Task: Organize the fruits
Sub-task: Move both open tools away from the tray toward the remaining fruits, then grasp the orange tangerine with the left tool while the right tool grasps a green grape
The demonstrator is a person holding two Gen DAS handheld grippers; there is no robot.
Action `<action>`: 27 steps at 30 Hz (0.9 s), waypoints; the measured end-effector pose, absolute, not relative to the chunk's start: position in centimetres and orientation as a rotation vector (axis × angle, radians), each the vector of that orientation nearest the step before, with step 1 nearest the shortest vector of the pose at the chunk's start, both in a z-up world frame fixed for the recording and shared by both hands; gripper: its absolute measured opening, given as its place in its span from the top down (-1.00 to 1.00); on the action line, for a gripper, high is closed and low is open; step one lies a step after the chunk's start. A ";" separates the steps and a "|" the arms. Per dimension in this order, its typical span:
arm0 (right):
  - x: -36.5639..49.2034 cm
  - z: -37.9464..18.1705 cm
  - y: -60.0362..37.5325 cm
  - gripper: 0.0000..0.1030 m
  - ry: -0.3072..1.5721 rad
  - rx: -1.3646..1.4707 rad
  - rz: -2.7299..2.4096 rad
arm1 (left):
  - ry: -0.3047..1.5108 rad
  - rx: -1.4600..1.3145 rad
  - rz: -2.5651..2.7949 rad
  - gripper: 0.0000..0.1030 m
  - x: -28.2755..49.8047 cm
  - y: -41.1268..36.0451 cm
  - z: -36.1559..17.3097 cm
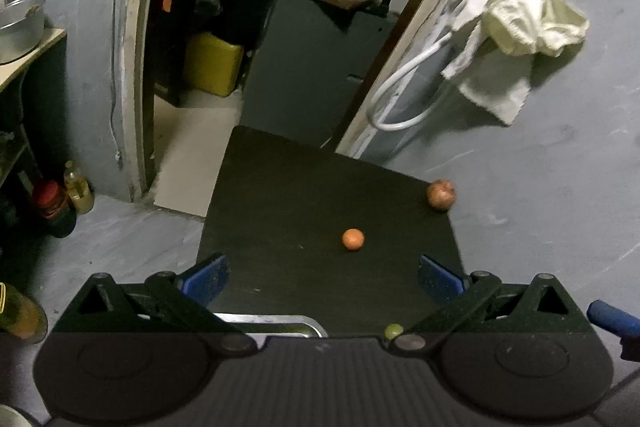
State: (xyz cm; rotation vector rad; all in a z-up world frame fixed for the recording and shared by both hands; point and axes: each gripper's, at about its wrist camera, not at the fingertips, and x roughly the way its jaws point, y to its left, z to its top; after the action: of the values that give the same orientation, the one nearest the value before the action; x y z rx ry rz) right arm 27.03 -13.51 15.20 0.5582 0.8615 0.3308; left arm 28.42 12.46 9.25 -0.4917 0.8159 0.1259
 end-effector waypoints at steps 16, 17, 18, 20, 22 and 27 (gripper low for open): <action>27.8 -2.7 -10.5 -0.99 0.760 0.070 0.259 | 0.904 -0.159 -0.079 -0.99 40.7 8.8 -1.0; 27.9 -3.3 -10.3 -0.98 0.768 0.059 0.265 | 0.907 -0.137 -0.105 -0.99 41.4 8.5 -1.5; 27.8 -4.0 -10.3 -0.97 0.771 0.050 0.267 | 0.906 -0.112 -0.136 -0.99 42.1 8.1 -2.2; 27.8 -5.2 -10.2 -0.95 0.765 0.023 0.254 | 0.890 -0.061 -0.178 -0.99 43.0 7.3 -3.1; 28.1 -6.4 -10.1 -0.91 0.785 0.005 0.243 | 0.873 -0.011 -0.229 -0.99 43.8 6.5 -3.9; 28.7 -8.8 -9.9 -0.74 0.817 -0.005 0.237 | 0.870 0.102 -0.319 -0.99 45.5 4.8 -6.2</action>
State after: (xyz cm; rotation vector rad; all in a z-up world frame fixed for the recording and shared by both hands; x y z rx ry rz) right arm 28.66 -9.88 -8.77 -0.0052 0.8168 0.2369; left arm 45.47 4.79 -6.24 0.1017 0.8704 -0.3188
